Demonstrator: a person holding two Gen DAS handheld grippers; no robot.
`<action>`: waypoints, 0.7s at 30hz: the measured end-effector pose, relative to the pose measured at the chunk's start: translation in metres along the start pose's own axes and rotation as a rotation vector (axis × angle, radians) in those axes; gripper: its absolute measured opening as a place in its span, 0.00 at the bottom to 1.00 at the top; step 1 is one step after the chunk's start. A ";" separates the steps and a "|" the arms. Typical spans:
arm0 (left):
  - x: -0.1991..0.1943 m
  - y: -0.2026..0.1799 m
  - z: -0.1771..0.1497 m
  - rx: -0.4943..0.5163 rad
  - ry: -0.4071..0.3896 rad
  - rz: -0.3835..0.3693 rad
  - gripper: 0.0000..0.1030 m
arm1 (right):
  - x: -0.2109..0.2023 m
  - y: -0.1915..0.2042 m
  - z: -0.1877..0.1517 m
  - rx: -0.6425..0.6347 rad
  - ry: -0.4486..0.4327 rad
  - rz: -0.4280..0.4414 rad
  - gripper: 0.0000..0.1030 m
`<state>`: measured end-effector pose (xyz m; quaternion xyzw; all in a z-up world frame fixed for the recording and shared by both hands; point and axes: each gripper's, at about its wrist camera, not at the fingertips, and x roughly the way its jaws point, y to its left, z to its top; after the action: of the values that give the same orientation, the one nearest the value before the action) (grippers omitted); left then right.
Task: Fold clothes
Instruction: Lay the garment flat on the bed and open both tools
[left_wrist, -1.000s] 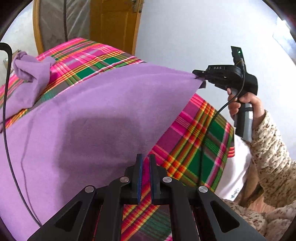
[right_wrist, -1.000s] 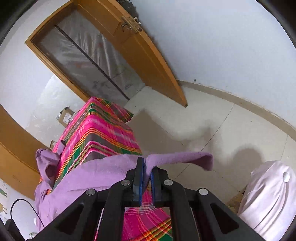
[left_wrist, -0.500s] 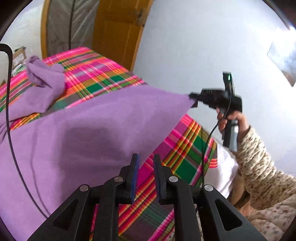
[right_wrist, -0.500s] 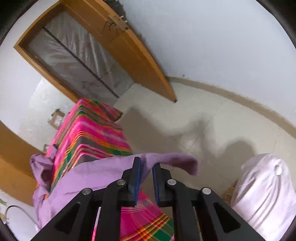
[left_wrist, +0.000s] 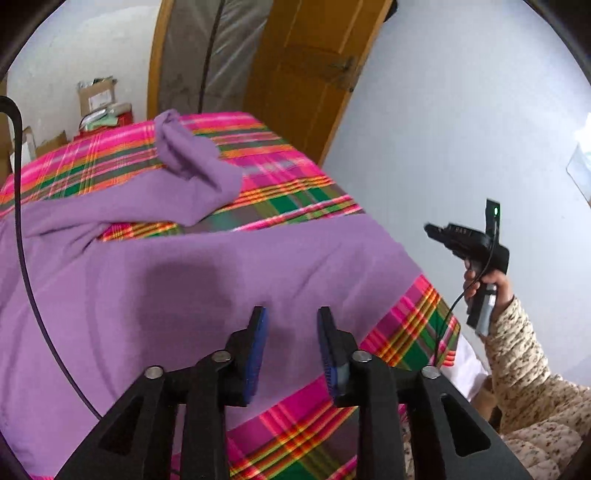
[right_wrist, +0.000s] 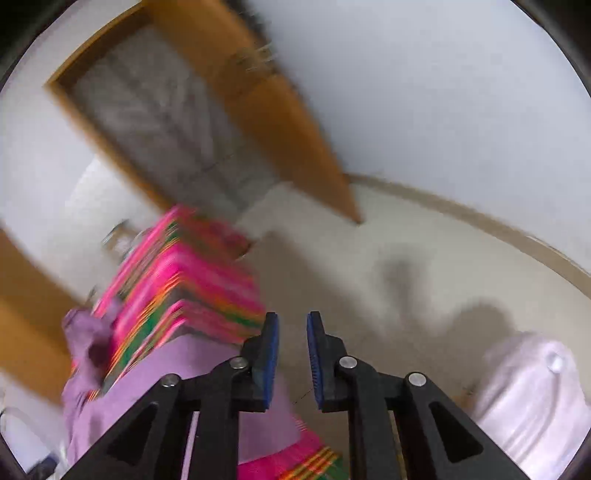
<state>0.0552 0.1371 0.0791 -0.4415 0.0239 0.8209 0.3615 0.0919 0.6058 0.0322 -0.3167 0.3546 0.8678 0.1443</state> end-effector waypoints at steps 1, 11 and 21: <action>0.004 0.002 -0.003 -0.003 0.012 -0.001 0.34 | 0.006 0.008 0.000 -0.019 0.018 0.033 0.25; 0.039 0.008 -0.019 -0.013 0.110 -0.008 0.34 | 0.065 0.058 0.005 -0.151 0.173 0.162 0.37; 0.055 0.015 -0.023 -0.027 0.149 0.005 0.34 | 0.079 0.082 -0.012 -0.260 0.216 0.097 0.21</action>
<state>0.0437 0.1492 0.0203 -0.5060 0.0408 0.7869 0.3507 -0.0014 0.5408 0.0171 -0.4066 0.2678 0.8732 0.0210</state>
